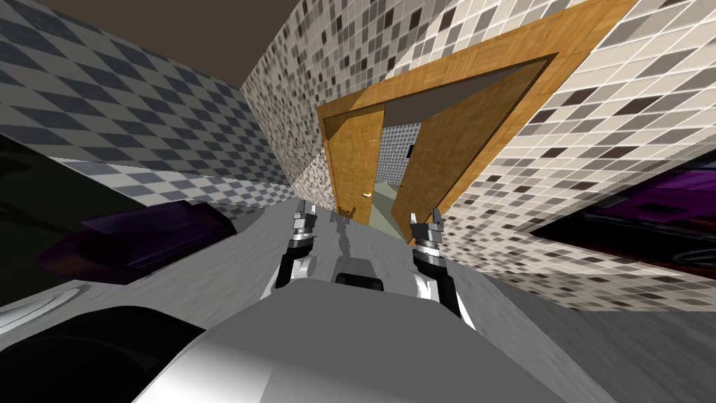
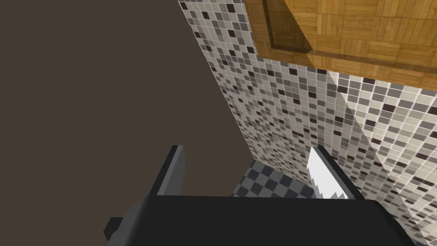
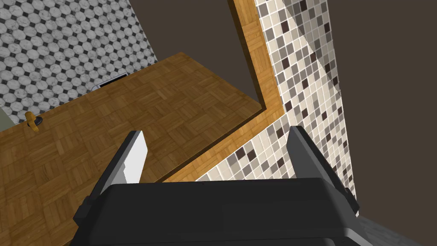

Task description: Push the door open

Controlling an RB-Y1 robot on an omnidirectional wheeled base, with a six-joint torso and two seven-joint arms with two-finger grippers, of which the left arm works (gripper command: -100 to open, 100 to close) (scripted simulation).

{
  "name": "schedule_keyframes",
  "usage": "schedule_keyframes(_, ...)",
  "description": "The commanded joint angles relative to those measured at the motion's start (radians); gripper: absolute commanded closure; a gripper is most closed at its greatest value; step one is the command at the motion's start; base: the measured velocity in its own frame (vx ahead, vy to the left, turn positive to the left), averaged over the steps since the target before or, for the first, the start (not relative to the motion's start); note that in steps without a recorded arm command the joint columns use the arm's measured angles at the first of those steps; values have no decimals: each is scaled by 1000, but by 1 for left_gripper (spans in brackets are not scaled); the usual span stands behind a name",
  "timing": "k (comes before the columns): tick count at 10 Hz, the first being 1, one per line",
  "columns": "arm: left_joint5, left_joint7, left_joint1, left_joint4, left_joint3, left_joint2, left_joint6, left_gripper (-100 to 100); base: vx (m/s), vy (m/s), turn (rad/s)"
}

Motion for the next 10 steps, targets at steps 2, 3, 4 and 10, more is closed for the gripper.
schedule_keyframes(2, -6, 5, -22, 53, -7, 11, -10, -100, 144, -15, -8)
schedule_keyframes(3, -9, 8, -31, 76, -11, 16, -14, -100, 100, -10, -9)
schedule_keyframes(4, -11, 9, -36, 90, -13, 18, -17, -100, 92, -8, -5)
schedule_keyframes(10, -28, 24, -96, 235, -33, 39, -45, -100, 117, -8, -8)
